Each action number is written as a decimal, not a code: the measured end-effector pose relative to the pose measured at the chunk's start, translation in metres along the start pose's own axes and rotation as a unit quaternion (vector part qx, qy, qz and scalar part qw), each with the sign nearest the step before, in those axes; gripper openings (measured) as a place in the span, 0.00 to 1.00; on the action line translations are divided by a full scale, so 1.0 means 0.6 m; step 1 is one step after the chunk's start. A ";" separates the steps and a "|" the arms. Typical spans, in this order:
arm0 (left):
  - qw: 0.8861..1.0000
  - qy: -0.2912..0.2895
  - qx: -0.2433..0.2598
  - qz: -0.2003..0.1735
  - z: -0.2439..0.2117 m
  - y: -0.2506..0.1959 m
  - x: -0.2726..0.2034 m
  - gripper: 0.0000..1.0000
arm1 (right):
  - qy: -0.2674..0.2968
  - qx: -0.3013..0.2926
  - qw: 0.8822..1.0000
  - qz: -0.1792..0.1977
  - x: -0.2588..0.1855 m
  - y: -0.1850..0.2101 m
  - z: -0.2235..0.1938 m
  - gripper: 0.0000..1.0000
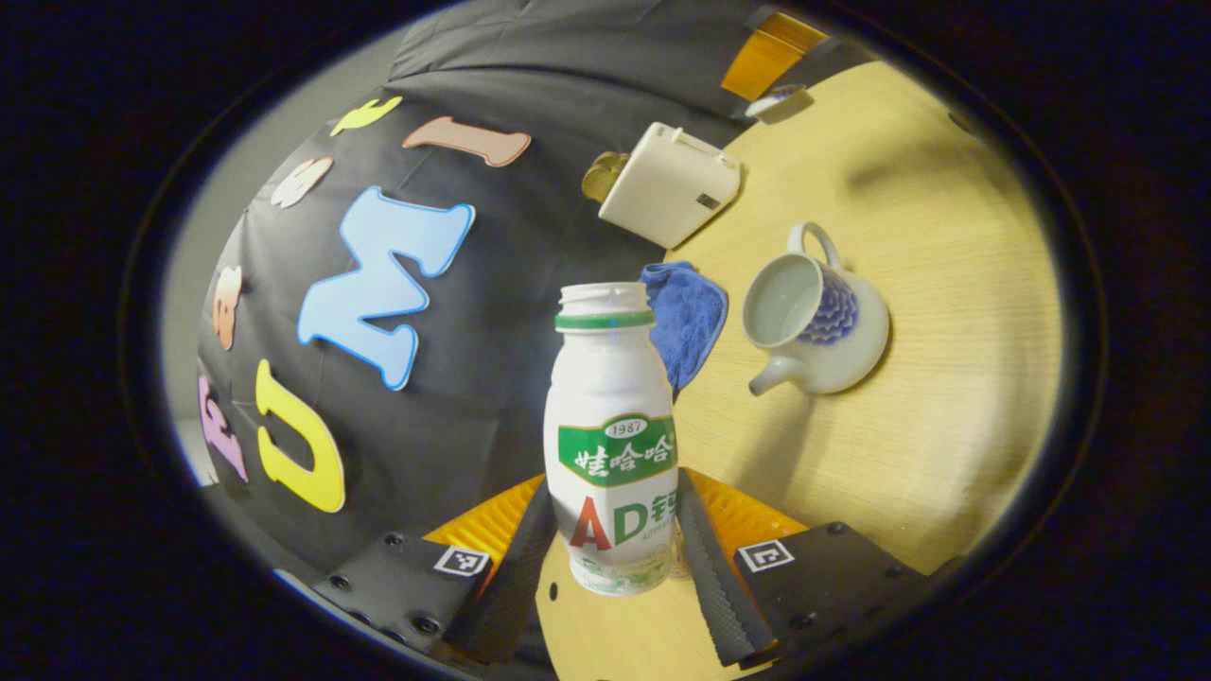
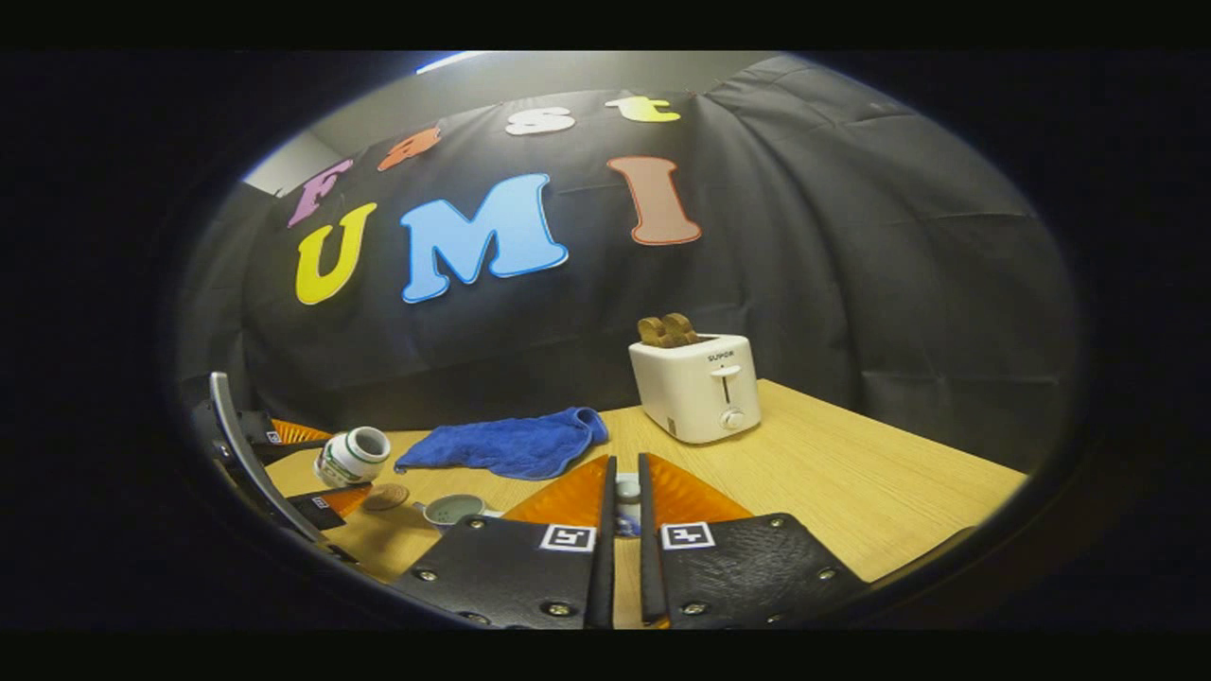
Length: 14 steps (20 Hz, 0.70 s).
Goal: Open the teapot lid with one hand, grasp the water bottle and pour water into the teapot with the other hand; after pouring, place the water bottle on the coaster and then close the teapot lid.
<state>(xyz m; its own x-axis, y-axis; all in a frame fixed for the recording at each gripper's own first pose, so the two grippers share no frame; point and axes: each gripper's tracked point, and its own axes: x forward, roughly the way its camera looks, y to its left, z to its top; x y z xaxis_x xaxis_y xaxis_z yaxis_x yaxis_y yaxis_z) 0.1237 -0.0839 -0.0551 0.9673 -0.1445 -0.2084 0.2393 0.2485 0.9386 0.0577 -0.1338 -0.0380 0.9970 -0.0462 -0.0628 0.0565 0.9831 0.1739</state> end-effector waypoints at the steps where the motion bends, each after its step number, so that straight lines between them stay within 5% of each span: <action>1: 1.000 0.000 0.012 0.001 0.003 0.004 0.003 0.80 | -0.002 0.001 1.000 0.001 -0.001 -0.001 0.003 0.11; 14: 0.987 -0.001 0.161 -0.022 0.012 0.025 -0.005 0.87 | -0.003 0.006 1.000 0.004 -0.003 0.000 0.004 0.11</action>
<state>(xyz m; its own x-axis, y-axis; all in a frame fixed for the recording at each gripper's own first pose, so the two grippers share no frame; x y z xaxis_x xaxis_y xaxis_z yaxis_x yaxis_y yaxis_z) 0.1239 -0.0866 -0.0388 0.9563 -0.1512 -0.2502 0.2411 -0.0758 0.9675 0.0559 -0.1344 -0.0358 0.9977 -0.0392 -0.0559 0.0489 0.9814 0.1856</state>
